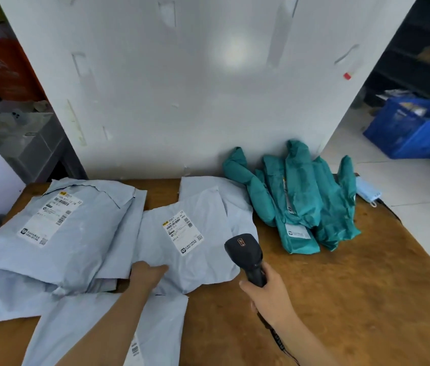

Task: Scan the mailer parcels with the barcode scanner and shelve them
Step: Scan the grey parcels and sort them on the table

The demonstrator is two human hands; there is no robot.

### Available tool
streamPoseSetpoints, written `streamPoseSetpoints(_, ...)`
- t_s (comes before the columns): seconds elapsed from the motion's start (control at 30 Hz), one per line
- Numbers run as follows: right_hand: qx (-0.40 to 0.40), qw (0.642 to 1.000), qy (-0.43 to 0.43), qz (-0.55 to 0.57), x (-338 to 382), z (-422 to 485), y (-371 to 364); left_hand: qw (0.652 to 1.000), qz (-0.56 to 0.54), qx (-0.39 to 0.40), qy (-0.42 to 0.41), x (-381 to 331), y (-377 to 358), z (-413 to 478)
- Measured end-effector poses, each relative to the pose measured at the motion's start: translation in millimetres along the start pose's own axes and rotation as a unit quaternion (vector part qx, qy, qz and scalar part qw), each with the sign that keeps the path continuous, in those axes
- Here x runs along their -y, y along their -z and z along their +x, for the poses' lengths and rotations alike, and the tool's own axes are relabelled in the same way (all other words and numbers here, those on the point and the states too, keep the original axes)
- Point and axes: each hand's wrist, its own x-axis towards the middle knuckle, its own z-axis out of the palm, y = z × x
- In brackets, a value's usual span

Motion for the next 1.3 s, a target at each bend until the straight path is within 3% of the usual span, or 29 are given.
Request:
streamPoseSetpoints(0.07, -0.005, 1.0, -0.004, 0.01, -0.6, -2.0, 1.1, 0.999, -0.014, 0.039, 0.024, 0.7, -5.7, 7.3)
streamPoseSetpoints(0.17, -0.012, 1.0, -0.016, 0.014, -1.6, -2.2, 1.9, 0.993, 0.108, 0.045, 0.024, -0.1, -13.1, 14.0)
streamPoseSetpoints(0.27, -0.007, 0.999, -0.032, 0.019, -2.4, -2.7, 2.8, 0.938, 0.347, -0.013, -0.009, 1.0, -18.1, 7.1)
streamPoseSetpoints(0.37, -0.002, 0.999, -0.042, 0.011, -2.0, -4.1, 2.8, 0.898, 0.436, 0.029, -0.046, 3.4, -36.2, -3.8)
streamPoseSetpoints(0.5, -0.009, 0.999, -0.049, 0.009, -0.8, -6.2, 2.8, 0.889, 0.447, 0.056, -0.081, 12.5, -67.1, -14.4)
streamPoseSetpoints(0.7, -0.022, 0.999, -0.049, 0.005, -1.2, -11.1, 7.4, 0.867, 0.448, -0.034, -0.214, 28.5, -63.2, -10.0)
streamPoseSetpoints(0.83, -0.037, 0.998, -0.047, 0.006, -2.5, -12.6, 11.8, 0.912, 0.261, 0.02, -0.314, 31.7, -53.0, -11.9)
streamPoseSetpoints(0.9, -0.047, 0.998, -0.045, 0.007, -0.6, -11.9, 13.0, 0.911, 0.204, 0.067, -0.351, 32.5, -48.0, -16.3)
streamPoseSetpoints(1.0, -0.054, 0.998, -0.032, 0.0, 4.1, -8.4, 14.1, 0.852, 0.271, 0.163, -0.418, 31.5, -40.7, -35.3)
streamPoseSetpoints(1.1, -0.041, 0.999, -0.028, -0.015, 10.1, -6.3, 13.9, 0.731, 0.404, 0.212, -0.507, 33.6, -39.0, -55.6)
streamPoseSetpoints(1.13, -0.026, 0.999, -0.035, -0.013, 12.4, -7.1, 13.8, 0.73, 0.414, 0.215, -0.499, 37.4, -38.0, -56.8)
streamPoseSetpoints(1.17, -0.007, 0.999, -0.044, -0.011, 14.4, -8.3, 13.6, 0.754, 0.392, 0.203, -0.486, 42.3, -36.6, -57.0)
streamPoseSetpoints(1.27, 0.058, 0.996, -0.067, -0.024, 17.0, -12.9, 10.3, 0.912, 0.228, 0.075, -0.331, 50.9, -29.5, -49.3)
streamPoseSetpoints(1.3, 0.074, 0.994, -0.071, -0.04, 17.2, -14.3, 8.5, 0.943, 0.186, 0.035, -0.273, 49.2, -26.4, -45.3)
